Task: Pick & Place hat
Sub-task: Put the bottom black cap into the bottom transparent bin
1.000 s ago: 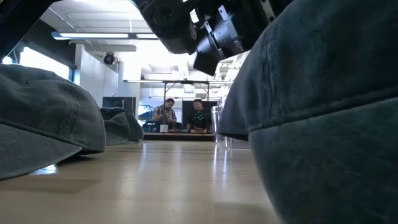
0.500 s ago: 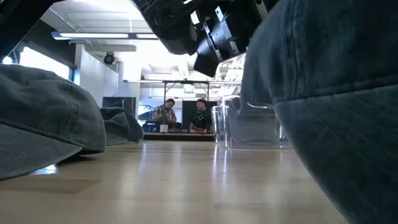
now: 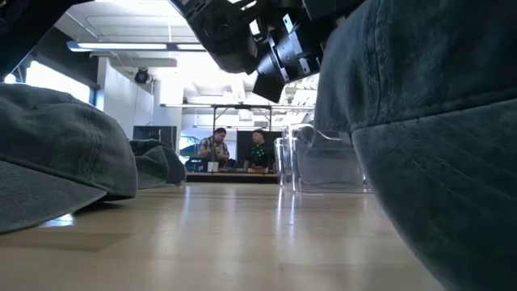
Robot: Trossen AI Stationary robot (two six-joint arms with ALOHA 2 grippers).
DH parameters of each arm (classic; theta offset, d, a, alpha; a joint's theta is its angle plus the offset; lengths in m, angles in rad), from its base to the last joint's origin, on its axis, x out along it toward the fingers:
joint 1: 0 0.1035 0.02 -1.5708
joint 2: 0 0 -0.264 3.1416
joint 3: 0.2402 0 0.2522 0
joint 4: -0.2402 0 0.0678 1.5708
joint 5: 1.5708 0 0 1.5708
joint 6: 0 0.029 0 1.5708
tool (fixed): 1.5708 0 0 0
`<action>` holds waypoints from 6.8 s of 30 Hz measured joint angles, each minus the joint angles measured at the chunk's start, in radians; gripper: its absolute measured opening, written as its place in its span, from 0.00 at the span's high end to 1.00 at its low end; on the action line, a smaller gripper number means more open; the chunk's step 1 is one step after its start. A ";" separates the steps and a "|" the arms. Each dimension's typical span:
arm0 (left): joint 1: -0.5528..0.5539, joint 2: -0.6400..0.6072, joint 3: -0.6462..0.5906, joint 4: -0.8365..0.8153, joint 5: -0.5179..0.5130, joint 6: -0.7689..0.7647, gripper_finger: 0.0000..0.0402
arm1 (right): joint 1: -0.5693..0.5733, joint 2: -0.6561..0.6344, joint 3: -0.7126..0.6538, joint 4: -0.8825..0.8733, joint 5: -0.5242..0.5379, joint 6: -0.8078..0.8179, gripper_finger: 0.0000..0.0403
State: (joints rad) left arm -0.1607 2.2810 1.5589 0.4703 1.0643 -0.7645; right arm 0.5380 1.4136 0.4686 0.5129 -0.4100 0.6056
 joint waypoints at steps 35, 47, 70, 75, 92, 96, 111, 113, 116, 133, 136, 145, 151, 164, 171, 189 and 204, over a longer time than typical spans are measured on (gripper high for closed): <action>-0.004 -0.083 -0.001 -0.034 0.020 -0.053 1.00 | -0.022 -0.003 0.000 0.262 -0.024 0.205 0.52; -0.004 -0.082 -0.001 -0.024 -0.015 -0.087 1.00 | -0.030 -0.003 0.000 0.285 0.068 0.261 0.71; 0.116 -0.101 0.001 0.034 0.100 -0.259 0.41 | -0.060 -0.214 0.093 -0.308 0.112 0.177 0.99; 0.215 -0.101 0.000 -0.082 0.032 -0.215 0.26 | -0.099 -0.268 0.091 -0.434 0.127 0.152 0.99; 0.278 -0.472 0.002 -0.568 -0.360 0.132 0.24 | -0.289 -0.447 0.295 -0.890 0.149 -0.113 1.00; 0.278 -0.560 -0.003 -0.779 -0.496 0.215 0.24 | -0.370 -0.447 0.414 -1.043 0.119 -0.230 1.00; 0.280 -0.595 0.000 -0.945 -0.557 0.275 0.24 | -0.729 -0.441 0.668 -1.303 0.124 -0.823 1.00; 0.281 -0.598 0.000 -0.950 -0.549 0.290 0.24 | -0.776 -0.430 0.665 -1.302 0.124 -0.918 1.00; 0.281 -0.605 -0.001 -0.947 -0.529 0.290 0.24 | -0.834 -0.396 0.663 -1.301 0.123 -1.020 1.00; 0.300 -0.618 0.000 -0.967 -0.552 0.342 0.24 | -0.984 -0.247 0.662 -1.379 -0.029 -1.394 1.00; 0.300 -0.618 0.000 -0.947 -0.615 0.337 0.24 | -1.009 -0.223 0.662 -1.401 -0.077 -1.459 1.00; 0.301 -0.618 0.000 -0.805 -0.746 0.334 0.24 | -1.060 -0.167 0.662 -1.399 -0.125 -1.534 1.00; 0.300 -0.618 0.000 -0.802 -0.811 0.333 0.24 | -1.081 -0.145 0.662 -1.405 -0.124 -1.575 0.96; 0.307 -0.618 0.000 -0.803 -0.957 0.350 0.24 | -1.089 -0.084 0.662 -1.433 -0.132 -1.648 0.92; 0.326 -0.618 0.000 -0.803 -0.978 0.350 0.24 | -1.135 -0.064 0.662 -1.432 -0.122 -1.666 0.87; 0.416 -0.540 -0.002 -0.823 -0.983 0.390 0.24 | -1.220 -0.064 0.661 -1.437 -0.145 -1.600 0.62; 0.429 -0.542 -0.001 -0.811 -1.022 0.419 0.24 | -1.259 -0.041 0.661 -1.442 -0.110 -1.583 0.62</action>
State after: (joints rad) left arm 0.2684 1.7390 1.5578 -0.3402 0.0425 -0.3451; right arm -0.7213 1.3729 1.1301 -0.9288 -0.5198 -0.9771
